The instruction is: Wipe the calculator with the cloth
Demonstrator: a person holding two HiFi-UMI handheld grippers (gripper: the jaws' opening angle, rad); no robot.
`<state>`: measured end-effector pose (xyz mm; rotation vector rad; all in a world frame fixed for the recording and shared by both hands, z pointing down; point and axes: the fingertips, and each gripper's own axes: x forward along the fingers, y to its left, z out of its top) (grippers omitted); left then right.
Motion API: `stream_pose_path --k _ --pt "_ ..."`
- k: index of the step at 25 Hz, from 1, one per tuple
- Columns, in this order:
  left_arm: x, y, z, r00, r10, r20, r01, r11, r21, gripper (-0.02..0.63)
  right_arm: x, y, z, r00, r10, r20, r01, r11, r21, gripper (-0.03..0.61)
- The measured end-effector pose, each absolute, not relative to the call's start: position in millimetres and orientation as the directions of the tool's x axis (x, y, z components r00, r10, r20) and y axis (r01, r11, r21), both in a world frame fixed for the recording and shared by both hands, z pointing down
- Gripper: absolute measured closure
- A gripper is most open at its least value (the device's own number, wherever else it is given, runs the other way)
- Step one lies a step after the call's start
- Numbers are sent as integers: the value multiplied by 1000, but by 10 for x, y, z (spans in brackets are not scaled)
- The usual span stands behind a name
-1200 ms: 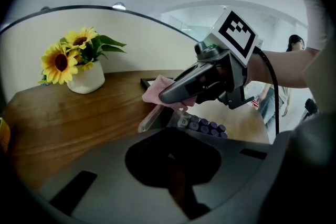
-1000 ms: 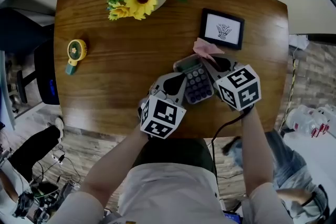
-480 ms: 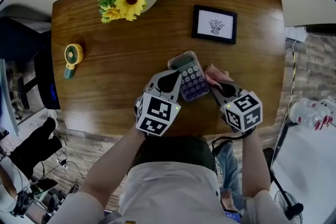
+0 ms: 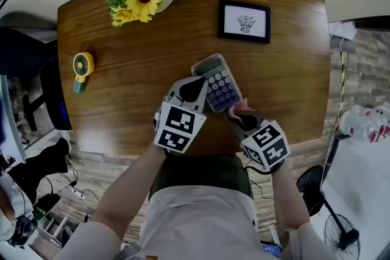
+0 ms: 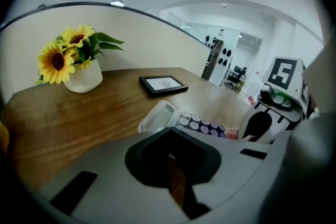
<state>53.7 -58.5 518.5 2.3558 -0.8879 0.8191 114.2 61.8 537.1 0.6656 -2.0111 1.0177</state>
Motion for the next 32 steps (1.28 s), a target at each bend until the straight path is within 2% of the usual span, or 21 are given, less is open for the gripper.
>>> stream_pose_path --k 5,16,21,32 --pt "529 -578 5187 608 -413 678 -708 -667 229 612 648 706 5321 -640 -84 763 -650 588 -481 561" --pt "526 -578 5194 643 -377 667 -692 -659 294 612 124 163 5133 -722 -308 619 -682 467 -563 561" --pt "531 -581 5196 648 -367 667 -686 -663 301 612 206 224 5190 -679 -337 653 -725 448 -523 561" --pt "543 -577 5184 651 -367 664 -679 -672 295 612 871 554 5351 -596 -293 748 -793 361 -491 561"
